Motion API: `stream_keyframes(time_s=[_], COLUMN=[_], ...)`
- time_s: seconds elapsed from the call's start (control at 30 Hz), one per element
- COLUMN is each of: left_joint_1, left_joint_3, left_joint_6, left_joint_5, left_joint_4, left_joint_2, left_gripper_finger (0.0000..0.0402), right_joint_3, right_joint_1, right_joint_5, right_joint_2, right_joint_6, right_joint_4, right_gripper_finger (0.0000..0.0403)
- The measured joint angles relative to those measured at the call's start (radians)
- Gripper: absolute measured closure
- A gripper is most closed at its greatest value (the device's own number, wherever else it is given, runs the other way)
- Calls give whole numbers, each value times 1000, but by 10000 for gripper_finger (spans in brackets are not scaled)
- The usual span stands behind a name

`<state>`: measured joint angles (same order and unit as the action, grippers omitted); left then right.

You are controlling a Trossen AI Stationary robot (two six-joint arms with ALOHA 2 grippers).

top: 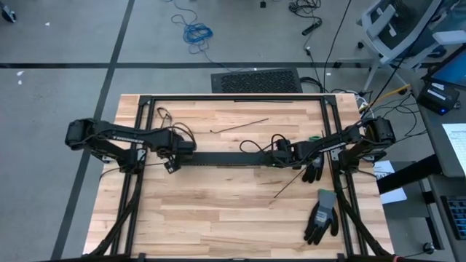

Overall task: Ziptie cables
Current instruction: Close the black cable duct cover

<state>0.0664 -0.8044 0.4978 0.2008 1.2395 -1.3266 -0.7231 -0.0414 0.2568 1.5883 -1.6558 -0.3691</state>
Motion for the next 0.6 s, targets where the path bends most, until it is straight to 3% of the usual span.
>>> stream_keyframes(time_s=[0.07,0.13,0.6], left_joint_1=[-3,-2,19], left_joint_3=[-3,1,77], left_joint_6=[19,24,90], left_joint_5=[102,139,77], left_joint_4=[5,-4,-280], left_joint_2=[-1,-1,-39], left_gripper_finger=[61,61,61], right_joint_3=[0,0,0], right_joint_1=[0,0,0], right_joint_5=[1,0,0], right_joint_2=[0,0,0], right_joint_6=[0,0,4], right_joint_4=[0,0,-4], right_gripper_finger=[403,403,403])
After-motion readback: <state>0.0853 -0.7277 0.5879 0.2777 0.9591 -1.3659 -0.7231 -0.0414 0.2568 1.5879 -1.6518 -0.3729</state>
